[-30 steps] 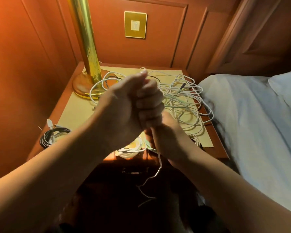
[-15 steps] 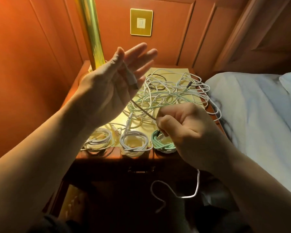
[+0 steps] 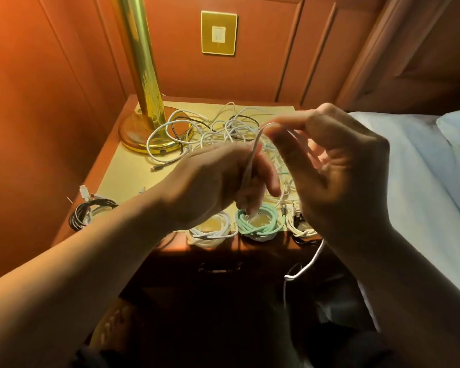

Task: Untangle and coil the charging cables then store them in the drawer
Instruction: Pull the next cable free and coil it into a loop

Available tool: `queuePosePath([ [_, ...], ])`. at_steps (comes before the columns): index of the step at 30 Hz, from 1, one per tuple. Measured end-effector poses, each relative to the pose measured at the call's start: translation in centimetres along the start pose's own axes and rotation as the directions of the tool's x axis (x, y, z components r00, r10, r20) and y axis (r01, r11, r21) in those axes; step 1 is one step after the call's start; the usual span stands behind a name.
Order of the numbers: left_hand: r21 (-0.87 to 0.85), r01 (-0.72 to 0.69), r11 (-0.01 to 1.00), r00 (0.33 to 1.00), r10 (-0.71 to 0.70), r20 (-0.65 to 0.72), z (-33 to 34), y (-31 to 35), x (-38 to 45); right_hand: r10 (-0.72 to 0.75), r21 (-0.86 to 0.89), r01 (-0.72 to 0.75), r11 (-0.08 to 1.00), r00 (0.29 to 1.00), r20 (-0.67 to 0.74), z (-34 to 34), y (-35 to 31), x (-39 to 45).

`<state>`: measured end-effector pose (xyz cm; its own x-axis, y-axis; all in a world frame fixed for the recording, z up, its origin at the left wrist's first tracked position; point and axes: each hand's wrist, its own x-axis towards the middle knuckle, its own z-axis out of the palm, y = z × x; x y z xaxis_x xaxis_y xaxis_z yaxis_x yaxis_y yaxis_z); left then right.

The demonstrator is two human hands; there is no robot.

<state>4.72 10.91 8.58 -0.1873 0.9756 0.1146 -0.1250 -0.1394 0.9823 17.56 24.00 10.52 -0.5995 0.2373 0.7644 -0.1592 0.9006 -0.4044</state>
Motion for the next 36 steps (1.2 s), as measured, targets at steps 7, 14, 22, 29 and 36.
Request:
queuePosePath([
  [7,-0.440,0.062,0.896,0.995,-0.022,0.097,2.3,0.2,0.5,0.267,0.271,-0.297,0.915,0.953,0.146,1.1,1.2,-0.5],
  [14,-0.676,-0.122,0.726,0.971,-0.054,-0.233,1.7,1.8,0.5,0.327,0.143,-0.469,0.872,0.774,0.542,2.8,0.8,-1.7],
  [22,-0.227,-0.226,0.947,0.857,0.083,-0.509,-2.8,0.8,0.9,0.340,0.050,-0.483,0.874,0.683,0.646,1.4,-1.7,-1.3],
  [29,0.386,-0.033,0.922,0.959,0.137,-0.246,-1.7,0.0,0.1,0.169,-0.025,-0.174,0.985,0.903,0.396,0.7,-2.8,-1.2],
  [36,0.212,-0.041,0.976,0.985,0.075,-0.155,-0.5,-0.1,0.3,0.083,-0.135,-0.062,0.989,0.984,0.155,0.1,-1.9,-0.8],
])
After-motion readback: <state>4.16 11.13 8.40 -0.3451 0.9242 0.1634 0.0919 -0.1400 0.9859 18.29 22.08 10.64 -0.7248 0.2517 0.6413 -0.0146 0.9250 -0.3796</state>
